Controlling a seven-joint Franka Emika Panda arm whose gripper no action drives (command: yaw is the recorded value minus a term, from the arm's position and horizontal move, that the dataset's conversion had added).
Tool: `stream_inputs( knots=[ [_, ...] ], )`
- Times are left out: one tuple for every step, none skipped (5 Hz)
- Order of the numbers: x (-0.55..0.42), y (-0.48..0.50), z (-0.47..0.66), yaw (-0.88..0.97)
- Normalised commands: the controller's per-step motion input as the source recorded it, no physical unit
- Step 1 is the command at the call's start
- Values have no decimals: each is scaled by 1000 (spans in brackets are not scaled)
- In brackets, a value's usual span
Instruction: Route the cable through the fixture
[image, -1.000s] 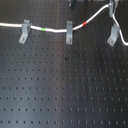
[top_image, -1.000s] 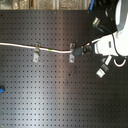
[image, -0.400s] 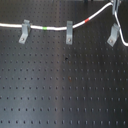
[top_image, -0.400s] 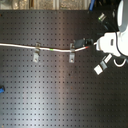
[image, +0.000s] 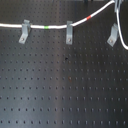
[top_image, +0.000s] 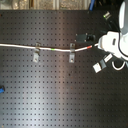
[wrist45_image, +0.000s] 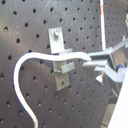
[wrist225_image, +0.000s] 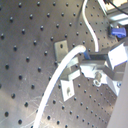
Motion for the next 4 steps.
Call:
stream_inputs(
  knots=[
    [-19,-126,-3,89],
    [-310,88,191,-86],
    [-85,107,63,31],
    [48,169,0,169]
  ],
)
